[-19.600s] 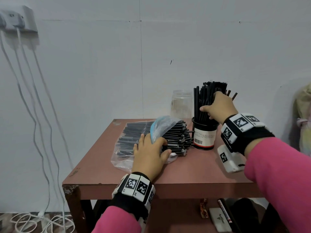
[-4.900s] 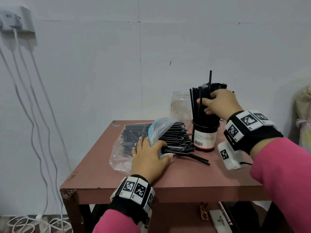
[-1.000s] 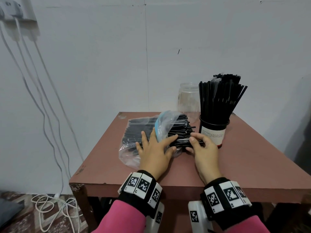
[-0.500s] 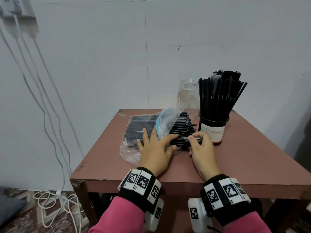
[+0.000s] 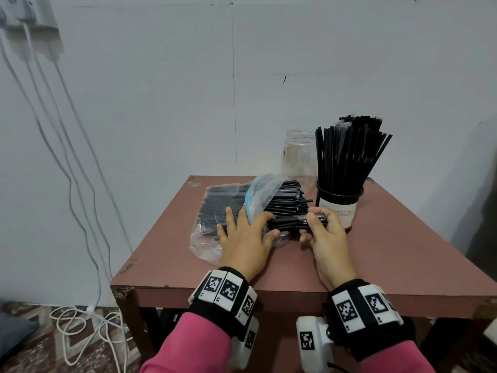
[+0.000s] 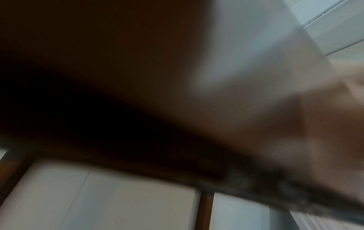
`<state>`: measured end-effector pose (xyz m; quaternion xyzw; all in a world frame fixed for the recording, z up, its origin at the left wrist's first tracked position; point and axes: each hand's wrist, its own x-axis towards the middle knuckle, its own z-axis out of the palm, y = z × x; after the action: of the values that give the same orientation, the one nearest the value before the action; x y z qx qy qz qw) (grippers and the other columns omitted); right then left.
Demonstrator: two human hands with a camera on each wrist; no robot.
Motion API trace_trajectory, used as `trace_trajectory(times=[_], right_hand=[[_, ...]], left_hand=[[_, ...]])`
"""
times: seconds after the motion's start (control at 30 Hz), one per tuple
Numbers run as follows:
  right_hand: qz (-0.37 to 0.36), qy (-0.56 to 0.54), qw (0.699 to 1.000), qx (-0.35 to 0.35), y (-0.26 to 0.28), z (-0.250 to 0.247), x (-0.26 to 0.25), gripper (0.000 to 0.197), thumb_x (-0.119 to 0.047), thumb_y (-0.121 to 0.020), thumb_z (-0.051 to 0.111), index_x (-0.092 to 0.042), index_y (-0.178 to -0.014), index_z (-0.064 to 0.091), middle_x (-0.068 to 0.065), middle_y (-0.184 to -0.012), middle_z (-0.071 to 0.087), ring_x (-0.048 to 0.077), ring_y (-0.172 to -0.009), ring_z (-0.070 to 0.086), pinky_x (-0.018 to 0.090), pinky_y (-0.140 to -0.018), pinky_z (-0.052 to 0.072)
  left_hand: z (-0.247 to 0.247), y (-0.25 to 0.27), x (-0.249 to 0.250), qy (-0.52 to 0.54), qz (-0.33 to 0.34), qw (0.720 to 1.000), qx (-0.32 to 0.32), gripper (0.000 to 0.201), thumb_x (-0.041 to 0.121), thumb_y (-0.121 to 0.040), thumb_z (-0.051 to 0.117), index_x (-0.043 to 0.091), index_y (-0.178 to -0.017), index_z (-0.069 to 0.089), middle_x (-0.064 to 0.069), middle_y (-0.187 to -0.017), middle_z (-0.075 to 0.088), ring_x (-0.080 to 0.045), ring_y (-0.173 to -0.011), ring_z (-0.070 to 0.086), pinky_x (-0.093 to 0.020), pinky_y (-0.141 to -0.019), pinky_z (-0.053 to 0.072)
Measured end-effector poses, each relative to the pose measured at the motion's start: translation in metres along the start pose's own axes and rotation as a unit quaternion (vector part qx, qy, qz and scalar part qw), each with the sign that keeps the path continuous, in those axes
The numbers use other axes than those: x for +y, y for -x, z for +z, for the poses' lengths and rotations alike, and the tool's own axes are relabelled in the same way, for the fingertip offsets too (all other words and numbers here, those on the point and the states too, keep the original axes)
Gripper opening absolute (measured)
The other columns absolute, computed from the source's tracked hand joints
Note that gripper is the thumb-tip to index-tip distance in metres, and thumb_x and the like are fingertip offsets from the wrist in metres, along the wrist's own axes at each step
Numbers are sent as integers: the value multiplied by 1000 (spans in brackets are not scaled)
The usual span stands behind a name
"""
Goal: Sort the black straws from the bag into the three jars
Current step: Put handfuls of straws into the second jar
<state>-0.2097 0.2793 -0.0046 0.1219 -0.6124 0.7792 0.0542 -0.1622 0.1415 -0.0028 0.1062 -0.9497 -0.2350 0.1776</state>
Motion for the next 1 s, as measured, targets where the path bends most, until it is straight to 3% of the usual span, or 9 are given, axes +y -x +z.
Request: trace_trajectory(times=[0.13,0.27,0.37,0.47,0.57,0.7,0.87,1.0], right_hand=[[-13,-51,999,0,1,2,-2,11,-8,-99,49,-16,-104,54,6,-95,58,4,-54,55,17,-53,48],[-10,-112,994,14,3,3,-6,19,-6,-94,56,-15,-111,51,8,-94,61,7,-60,62,18,-57,53],[4,-164,986,-13,4,1,-9,33,1,-88,60,-10,-118,51,10,-94,67,10,-70,67,20,-64,56],[24,-150,986,-66,5,0,-9,30,4,-82,62,-4,-111,59,4,-88,72,14,-80,69,22,-71,57],[65,-137,984,-93,4,2,-8,16,1,-89,57,-6,-102,61,-1,-76,73,9,-70,65,14,-64,53],[83,-119,981,-127,3,6,-7,22,1,-88,58,-6,-109,62,3,-86,75,11,-76,69,15,-67,53],[59,-125,989,-52,2,3,-3,28,8,-83,62,-8,-107,63,1,-88,74,13,-80,68,21,-70,54],[39,-184,982,-8,-1,-3,-3,53,15,-85,56,-14,-129,50,-4,-88,73,8,-81,68,19,-70,56]], left_hand=[[0,1,0,-7,-3,1000,-4,39,53,-95,42,43,-133,38,1,-158,13,-32,-147,-11,-57,-116,-4],[-2,1,2,3,-8,1000,-1,38,51,-96,42,40,-133,40,1,-157,15,-32,-147,-10,-56,-115,-5],[-2,2,3,6,-13,1000,11,36,46,-98,42,37,-132,41,0,-156,17,-31,-147,-8,-55,-116,-4],[-3,2,3,13,-20,999,23,34,42,-99,42,34,-131,43,-2,-155,19,-31,-147,-6,-55,-116,-3],[-3,2,3,16,-23,999,34,32,40,-100,41,33,-131,44,-2,-154,21,-32,-147,-5,-55,-117,-2],[-3,2,4,8,-24,999,37,31,40,-100,40,32,-130,44,-3,-154,21,-32,-147,-4,-56,-116,-1],[-3,2,4,5,-26,999,28,34,43,-99,40,33,-132,43,-3,-154,20,-32,-147,-5,-55,-117,-2],[-2,2,3,4,-26,999,32,35,43,-99,40,32,-133,42,-2,-153,21,-31,-147,-4,-55,-117,-2]])
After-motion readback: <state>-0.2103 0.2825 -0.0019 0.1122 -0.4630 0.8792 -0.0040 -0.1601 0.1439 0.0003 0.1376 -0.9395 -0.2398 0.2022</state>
